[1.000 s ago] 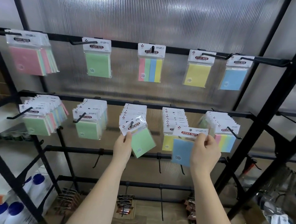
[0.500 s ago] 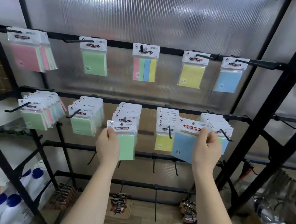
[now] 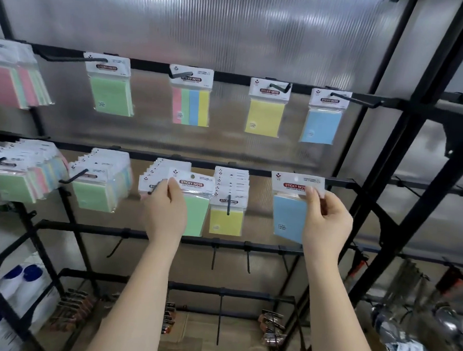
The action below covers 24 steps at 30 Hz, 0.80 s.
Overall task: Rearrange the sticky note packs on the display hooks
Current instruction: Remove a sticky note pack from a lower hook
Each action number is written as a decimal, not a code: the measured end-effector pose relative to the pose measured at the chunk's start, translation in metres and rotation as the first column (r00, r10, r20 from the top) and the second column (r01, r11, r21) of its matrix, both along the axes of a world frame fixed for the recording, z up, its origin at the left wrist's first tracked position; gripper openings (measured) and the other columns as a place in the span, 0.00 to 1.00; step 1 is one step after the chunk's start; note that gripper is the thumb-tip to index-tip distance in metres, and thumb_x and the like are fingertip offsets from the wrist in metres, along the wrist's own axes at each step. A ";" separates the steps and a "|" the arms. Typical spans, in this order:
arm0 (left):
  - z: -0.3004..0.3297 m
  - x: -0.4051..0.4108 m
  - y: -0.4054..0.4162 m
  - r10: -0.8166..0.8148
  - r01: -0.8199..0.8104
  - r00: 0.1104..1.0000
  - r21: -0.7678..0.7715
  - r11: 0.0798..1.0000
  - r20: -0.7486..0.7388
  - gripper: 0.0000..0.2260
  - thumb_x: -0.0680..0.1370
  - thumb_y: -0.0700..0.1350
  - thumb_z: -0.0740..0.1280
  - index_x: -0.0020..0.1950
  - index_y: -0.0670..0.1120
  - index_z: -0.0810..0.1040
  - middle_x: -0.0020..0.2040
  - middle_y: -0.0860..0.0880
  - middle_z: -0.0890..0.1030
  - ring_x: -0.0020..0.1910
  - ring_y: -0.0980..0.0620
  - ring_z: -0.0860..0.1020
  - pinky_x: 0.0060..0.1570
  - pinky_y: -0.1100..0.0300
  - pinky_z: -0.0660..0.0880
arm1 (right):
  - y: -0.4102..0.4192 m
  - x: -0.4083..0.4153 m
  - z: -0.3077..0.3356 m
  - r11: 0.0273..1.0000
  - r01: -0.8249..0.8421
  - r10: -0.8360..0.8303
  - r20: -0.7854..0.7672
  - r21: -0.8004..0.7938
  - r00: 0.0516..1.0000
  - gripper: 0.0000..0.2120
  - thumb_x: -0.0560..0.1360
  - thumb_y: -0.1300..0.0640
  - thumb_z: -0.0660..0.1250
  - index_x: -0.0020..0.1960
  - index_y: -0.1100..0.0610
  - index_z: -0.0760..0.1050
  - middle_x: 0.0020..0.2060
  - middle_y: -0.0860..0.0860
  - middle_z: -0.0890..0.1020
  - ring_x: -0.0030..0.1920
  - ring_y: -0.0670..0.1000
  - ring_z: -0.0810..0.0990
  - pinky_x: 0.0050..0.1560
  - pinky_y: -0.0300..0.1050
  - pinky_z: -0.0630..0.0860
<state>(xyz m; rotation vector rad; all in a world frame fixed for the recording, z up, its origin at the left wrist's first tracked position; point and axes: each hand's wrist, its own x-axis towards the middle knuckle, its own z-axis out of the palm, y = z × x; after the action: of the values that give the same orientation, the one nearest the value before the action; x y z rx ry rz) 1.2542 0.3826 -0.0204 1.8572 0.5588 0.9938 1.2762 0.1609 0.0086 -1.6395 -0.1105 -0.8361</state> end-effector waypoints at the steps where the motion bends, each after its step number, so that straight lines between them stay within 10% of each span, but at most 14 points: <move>1: 0.005 0.003 -0.003 -0.008 0.008 1.000 0.019 1.000 0.003 0.19 0.82 0.50 0.52 0.31 0.47 0.62 0.28 0.48 0.69 0.34 0.43 0.71 0.42 0.49 0.71 | -0.004 0.003 0.004 1.000 0.006 -0.006 0.002 0.020 1.000 0.17 0.77 0.55 0.66 0.31 0.46 0.70 0.24 0.41 0.73 0.27 0.39 0.69 0.26 0.28 0.63; 6: 0.023 0.028 -0.020 -0.078 0.072 0.992 0.069 0.995 0.097 0.19 0.82 0.47 0.54 0.30 0.48 0.58 0.26 0.51 0.63 0.25 0.58 0.63 0.26 0.63 0.58 | -0.023 0.018 0.026 0.994 0.031 -0.035 0.032 0.101 0.999 0.10 0.76 0.54 0.68 0.36 0.51 0.78 0.26 0.41 0.78 0.29 0.35 0.73 0.29 0.26 0.65; 24: 0.046 0.126 -0.060 -0.279 0.259 0.957 0.198 0.945 0.080 0.19 0.81 0.49 0.55 0.31 0.46 0.59 0.26 0.51 0.67 0.26 0.54 0.63 0.26 0.58 0.56 | -0.058 0.068 0.105 0.944 0.098 -0.151 0.146 0.315 0.978 0.13 0.74 0.49 0.70 0.33 0.53 0.75 0.29 0.43 0.79 0.31 0.42 0.78 0.33 0.39 0.74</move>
<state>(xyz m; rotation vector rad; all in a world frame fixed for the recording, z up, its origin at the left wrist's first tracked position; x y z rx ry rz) 1.3801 0.3228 0.0251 1.9667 0.1432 0.9792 1.3446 0.1024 0.1137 -1.2923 0.0065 -1.0354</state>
